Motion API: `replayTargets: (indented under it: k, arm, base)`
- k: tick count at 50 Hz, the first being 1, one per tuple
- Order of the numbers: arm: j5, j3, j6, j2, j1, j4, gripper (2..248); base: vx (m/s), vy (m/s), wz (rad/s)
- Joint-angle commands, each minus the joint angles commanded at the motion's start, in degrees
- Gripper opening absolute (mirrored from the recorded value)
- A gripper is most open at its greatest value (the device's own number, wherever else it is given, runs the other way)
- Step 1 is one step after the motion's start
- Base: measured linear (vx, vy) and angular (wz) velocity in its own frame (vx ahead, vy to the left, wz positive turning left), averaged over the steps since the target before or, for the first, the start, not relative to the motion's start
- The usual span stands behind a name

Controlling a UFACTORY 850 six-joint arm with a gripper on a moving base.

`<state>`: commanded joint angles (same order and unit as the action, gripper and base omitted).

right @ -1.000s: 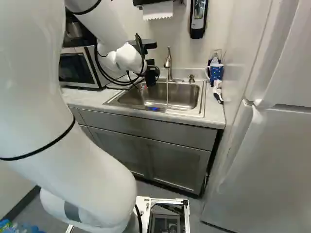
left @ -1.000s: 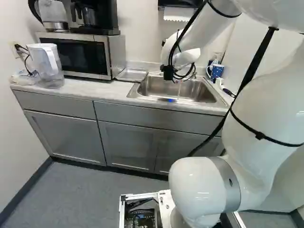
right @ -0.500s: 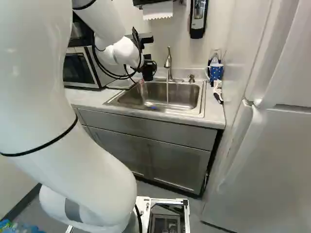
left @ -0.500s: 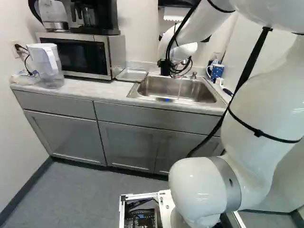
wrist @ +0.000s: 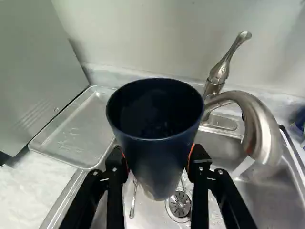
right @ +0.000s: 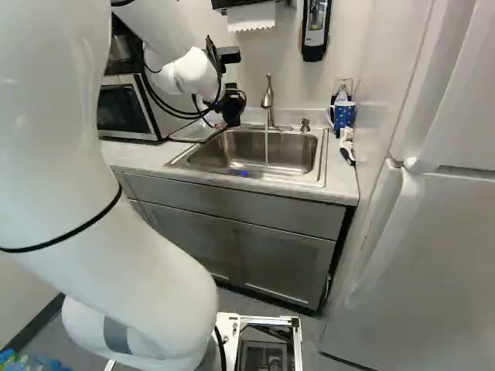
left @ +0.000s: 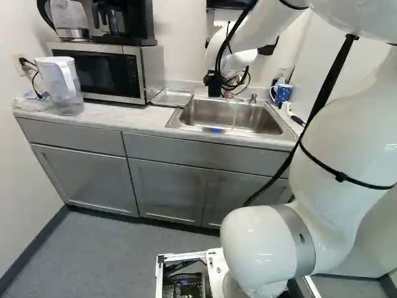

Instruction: Rinse the cup and place it in the tray

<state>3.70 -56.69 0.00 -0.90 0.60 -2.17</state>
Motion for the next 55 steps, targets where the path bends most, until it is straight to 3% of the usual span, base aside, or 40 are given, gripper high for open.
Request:
replayTargets:
  k: [36,55]
  arm:
    - [-0.5,-1.5,0.1,0.0,-0.8,0.0,125]
    - [-0.5,-1.5,9.7,0.0,-0.8,0.0,125]
  base:
    - [0.000,0.000,0.000]
    - [0.000,0.000,0.000]
